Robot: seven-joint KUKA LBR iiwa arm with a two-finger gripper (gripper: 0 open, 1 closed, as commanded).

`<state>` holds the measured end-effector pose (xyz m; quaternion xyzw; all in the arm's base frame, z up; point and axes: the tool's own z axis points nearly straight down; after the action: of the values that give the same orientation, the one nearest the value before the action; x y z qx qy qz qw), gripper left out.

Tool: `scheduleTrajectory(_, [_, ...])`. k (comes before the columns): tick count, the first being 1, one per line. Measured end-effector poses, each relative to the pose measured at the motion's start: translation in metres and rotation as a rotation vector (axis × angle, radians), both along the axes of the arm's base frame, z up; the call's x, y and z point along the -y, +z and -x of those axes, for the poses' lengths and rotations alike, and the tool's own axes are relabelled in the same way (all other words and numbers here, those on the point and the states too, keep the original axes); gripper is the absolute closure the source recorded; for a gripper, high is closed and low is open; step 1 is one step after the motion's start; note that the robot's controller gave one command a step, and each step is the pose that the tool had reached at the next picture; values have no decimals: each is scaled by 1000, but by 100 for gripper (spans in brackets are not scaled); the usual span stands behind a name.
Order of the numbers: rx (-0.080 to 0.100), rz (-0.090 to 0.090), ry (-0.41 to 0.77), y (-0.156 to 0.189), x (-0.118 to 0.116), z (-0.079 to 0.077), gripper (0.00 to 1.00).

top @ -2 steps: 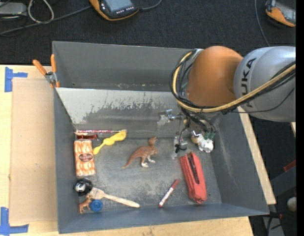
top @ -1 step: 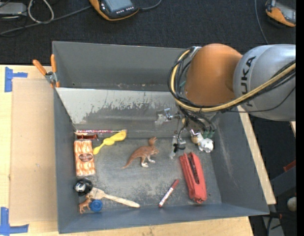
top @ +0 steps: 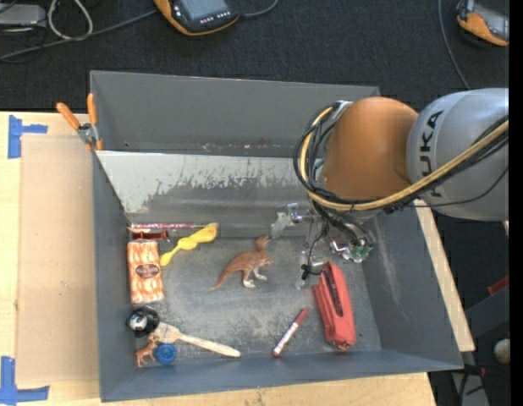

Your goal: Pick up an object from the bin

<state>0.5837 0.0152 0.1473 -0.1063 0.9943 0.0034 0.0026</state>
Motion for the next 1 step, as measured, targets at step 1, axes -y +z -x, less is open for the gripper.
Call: scheduleTrajectory(1, [6,0,-4,-75,-21,-15,0])
